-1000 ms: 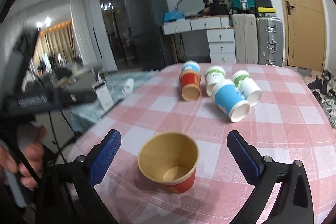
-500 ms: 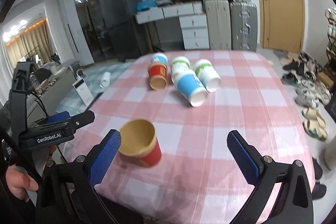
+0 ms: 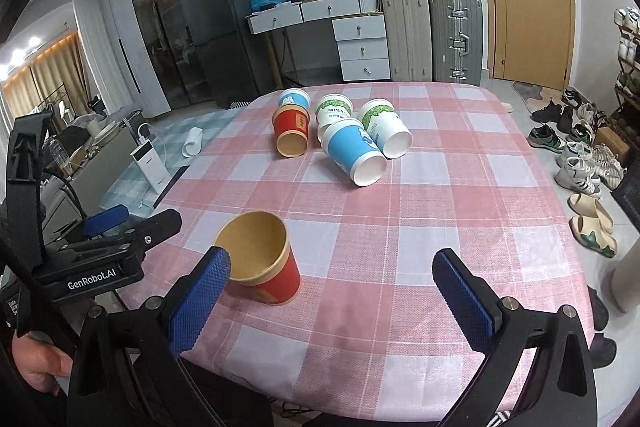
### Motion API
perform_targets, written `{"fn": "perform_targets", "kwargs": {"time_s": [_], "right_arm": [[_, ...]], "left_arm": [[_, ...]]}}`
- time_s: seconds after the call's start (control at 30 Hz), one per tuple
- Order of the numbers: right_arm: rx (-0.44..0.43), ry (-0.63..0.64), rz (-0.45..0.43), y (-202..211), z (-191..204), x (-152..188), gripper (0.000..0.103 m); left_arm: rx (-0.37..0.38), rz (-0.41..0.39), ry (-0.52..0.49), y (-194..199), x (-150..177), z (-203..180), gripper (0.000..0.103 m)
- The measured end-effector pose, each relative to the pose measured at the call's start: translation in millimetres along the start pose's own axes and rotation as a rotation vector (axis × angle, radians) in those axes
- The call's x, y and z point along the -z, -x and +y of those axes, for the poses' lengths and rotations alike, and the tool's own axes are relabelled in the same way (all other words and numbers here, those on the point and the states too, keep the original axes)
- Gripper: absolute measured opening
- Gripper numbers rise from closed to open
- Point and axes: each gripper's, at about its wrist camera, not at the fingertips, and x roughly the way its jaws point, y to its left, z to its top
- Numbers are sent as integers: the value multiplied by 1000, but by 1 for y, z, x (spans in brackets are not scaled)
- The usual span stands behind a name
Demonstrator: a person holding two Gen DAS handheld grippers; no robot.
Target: Flip cup upright
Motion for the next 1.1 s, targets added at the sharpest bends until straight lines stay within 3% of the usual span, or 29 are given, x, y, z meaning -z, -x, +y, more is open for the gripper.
{"fn": "perform_targets", "kwargs": {"time_s": [1.1], "right_arm": [[-21, -20, -12, -3, -1, -2, 103]], "left_arm": [[-11, -8, -6, 5, -1, 0, 102]]}}
